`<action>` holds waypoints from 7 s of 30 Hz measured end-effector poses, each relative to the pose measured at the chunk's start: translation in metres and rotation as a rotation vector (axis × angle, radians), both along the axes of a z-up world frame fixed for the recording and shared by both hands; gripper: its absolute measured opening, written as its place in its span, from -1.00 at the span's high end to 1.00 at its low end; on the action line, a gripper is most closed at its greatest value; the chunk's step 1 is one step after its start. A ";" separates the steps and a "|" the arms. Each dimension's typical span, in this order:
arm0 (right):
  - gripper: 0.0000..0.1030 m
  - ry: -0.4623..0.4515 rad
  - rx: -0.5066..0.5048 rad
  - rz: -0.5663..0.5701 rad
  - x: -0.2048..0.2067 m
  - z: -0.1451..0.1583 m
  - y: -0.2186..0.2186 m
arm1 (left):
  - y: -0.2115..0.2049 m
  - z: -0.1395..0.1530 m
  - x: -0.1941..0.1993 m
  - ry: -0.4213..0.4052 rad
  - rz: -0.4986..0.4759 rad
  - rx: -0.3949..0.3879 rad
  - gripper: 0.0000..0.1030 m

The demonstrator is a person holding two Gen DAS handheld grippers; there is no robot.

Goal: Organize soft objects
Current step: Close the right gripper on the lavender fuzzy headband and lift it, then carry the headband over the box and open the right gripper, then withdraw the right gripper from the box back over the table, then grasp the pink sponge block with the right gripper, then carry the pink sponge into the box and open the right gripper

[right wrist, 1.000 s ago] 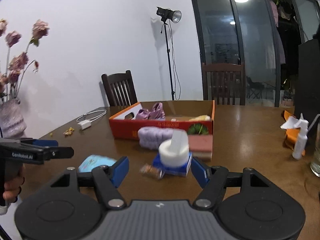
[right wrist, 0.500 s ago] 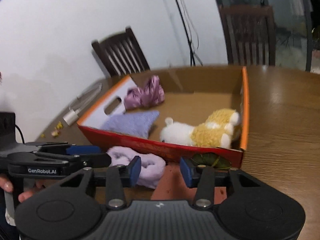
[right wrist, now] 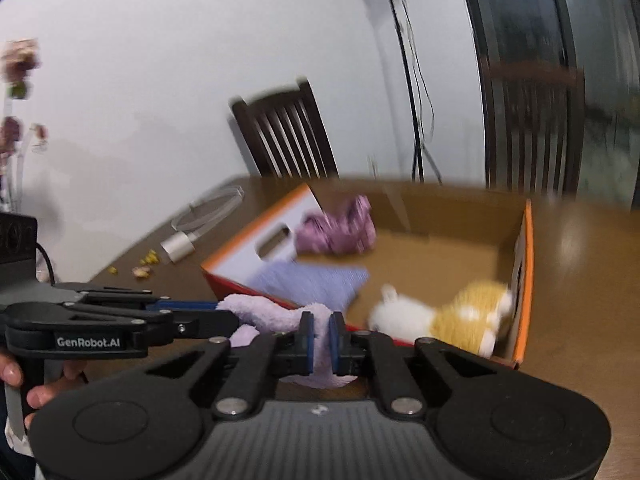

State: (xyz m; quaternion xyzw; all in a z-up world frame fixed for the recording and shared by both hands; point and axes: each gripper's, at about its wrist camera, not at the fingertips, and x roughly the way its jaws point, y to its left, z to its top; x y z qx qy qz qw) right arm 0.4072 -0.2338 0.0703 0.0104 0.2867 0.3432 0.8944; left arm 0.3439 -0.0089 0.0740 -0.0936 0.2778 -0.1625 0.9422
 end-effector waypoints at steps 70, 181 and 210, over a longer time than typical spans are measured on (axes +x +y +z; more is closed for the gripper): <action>0.66 0.207 -0.116 -0.179 0.202 -0.044 0.139 | 0.071 -0.026 0.206 0.153 0.186 0.171 0.48; 0.47 -0.057 0.264 -0.335 -0.067 -0.030 -0.102 | -0.062 0.003 0.007 0.028 -0.136 -0.165 0.48; 0.47 -0.082 0.213 -0.278 -0.120 0.031 -0.050 | -0.008 0.042 -0.030 -0.001 -0.078 -0.258 0.47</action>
